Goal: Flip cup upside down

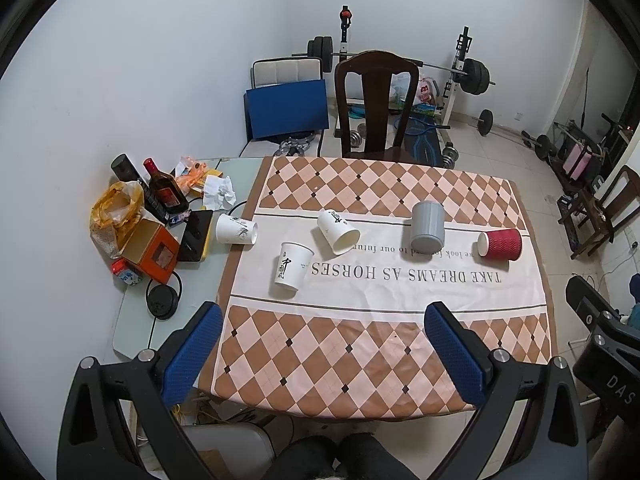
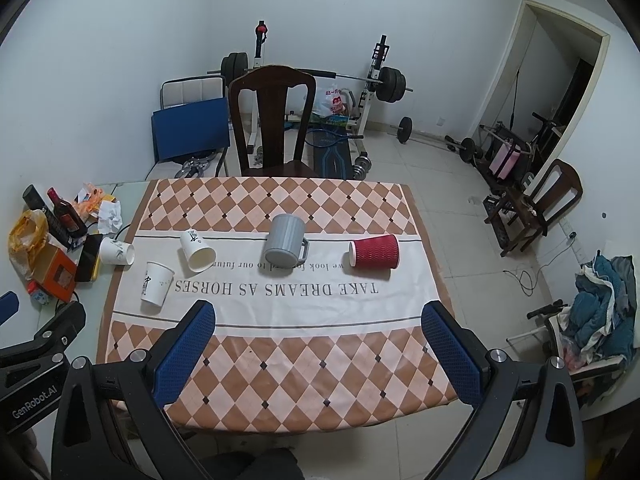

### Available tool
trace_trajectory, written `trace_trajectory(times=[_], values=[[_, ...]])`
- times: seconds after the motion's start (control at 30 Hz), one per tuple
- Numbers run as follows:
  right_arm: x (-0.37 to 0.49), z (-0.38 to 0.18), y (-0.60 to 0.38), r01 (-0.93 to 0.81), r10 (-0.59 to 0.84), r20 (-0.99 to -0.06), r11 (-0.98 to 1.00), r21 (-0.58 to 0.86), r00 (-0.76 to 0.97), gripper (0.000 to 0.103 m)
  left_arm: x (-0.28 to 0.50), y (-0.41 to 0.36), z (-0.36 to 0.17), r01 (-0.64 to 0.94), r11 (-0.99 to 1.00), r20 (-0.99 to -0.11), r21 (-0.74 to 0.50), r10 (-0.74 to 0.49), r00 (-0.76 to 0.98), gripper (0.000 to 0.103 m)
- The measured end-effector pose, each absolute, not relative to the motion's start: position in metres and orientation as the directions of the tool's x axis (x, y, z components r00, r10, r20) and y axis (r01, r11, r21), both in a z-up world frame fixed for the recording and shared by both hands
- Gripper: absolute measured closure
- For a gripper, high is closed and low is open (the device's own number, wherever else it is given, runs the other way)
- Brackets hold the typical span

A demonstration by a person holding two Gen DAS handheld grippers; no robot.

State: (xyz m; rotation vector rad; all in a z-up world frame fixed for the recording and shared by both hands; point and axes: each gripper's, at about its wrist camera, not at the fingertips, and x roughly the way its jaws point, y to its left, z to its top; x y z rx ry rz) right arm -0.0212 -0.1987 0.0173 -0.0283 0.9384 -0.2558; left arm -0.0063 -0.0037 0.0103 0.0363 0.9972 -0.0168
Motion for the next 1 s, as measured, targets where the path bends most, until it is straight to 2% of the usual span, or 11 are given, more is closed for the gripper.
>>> trace_trajectory(times=[1.0], values=[[-0.022, 0.026, -0.203, 0.206, -0.236, -0.786, 0.968, -0.141, 0.572, 0.0, -0.008, -0.006, 0.013, 0.032, 0.999, -0.837, 0.017, -0.003, 0.547, 0.0]])
